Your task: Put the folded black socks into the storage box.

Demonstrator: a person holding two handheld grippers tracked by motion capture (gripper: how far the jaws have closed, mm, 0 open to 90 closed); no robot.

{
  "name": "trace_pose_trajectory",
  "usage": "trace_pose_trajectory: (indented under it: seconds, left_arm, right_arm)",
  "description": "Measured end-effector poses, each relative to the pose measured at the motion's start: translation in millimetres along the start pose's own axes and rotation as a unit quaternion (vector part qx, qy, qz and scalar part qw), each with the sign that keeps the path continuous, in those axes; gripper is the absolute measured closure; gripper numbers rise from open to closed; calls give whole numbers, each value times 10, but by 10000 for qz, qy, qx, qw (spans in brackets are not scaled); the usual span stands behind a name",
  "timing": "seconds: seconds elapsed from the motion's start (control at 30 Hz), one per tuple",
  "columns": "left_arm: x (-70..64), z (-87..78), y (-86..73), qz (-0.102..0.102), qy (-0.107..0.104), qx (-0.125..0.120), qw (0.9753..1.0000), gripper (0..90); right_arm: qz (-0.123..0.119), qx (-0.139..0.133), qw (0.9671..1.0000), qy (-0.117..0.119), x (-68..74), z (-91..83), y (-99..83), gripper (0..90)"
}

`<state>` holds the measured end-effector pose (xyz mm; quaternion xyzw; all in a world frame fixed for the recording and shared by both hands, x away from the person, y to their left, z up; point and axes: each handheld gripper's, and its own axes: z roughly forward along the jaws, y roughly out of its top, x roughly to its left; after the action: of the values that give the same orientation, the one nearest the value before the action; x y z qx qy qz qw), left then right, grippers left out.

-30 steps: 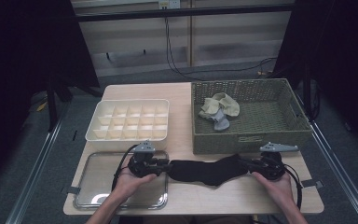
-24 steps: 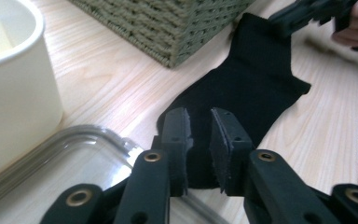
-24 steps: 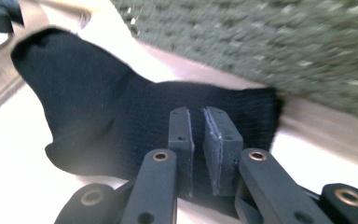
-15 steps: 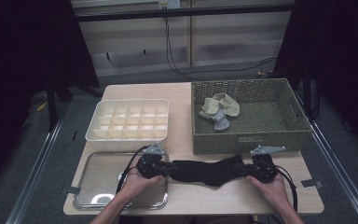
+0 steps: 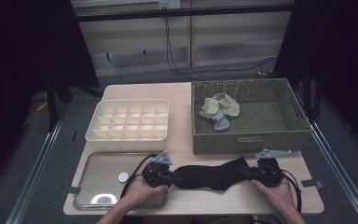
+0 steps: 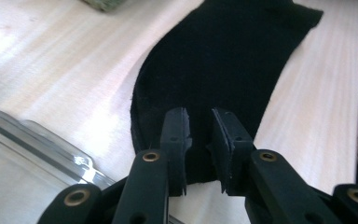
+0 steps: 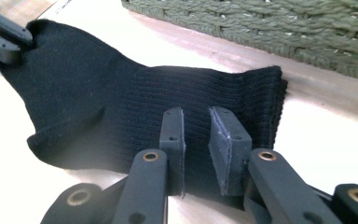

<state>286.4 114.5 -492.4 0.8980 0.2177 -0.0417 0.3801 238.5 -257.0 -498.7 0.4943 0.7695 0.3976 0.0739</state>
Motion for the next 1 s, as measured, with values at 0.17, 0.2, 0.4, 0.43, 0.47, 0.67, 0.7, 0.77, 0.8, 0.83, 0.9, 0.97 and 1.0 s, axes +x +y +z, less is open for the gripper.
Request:
trace_pose_trajectory:
  seconds: [0.17, 0.2, 0.4, 0.43, 0.47, 0.67, 0.7, 0.77, 0.8, 0.83, 0.9, 0.97, 1.0]
  left_arm:
    - [21, -20, 1, -52, -66, -96, 9999, 724]
    - [18, -18, 4, -83, -75, -140, 9998, 720]
    - [59, -38, 29, -93, -5, -238, 9997, 708]
    - [61, -35, 27, -146, -31, -316, 9994, 708]
    - [72, -40, 29, -131, -40, -336, 9993, 707]
    - [95, 19, 26, -135, 24, -242, 9996, 708]
    - [86, 27, 30, -158, 19, -244, 9996, 708]
    - [75, 34, 35, -103, 47, -214, 9997, 706]
    - [75, 35, 34, -109, 44, -214, 9997, 705]
    - [80, 37, 33, -117, 22, -224, 9997, 704]
    - [92, 34, 32, -143, -4, -210, 9997, 705]
    - [87, 38, 30, -146, 12, -233, 9996, 705]
    - [88, 34, 31, -120, 3, -198, 9997, 705]
  right_arm:
    - [-83, -28, 10000, 44, 46, -30, -50, 708]
    - [-72, -51, 9999, 49, 43, -32, -56, 681]
    - [-92, -132, 9998, 124, 54, -9, -64, 602]
    - [-67, -115, 9998, 157, 57, -12, -55, 594]
    - [-84, -81, 9998, 177, 61, -20, -40, 594]
    - [103, -349, 9991, 222, 13, -76, 23, 566]
    - [114, -371, 9992, 114, -3, -85, 32, 559]
    - [188, -425, 9989, 74, -40, -106, 43, 559]
    - [227, -455, 9987, 43, -60, -116, 46, 560]
    - [242, -449, 9987, -32, -78, -123, 44, 564]
    - [281, -392, 9988, -98, -117, -120, 36, 570]
    - [354, -372, 9986, -153, -147, -120, 29, 580]
    - [366, -346, 9985, -204, -155, -118, 26, 582]
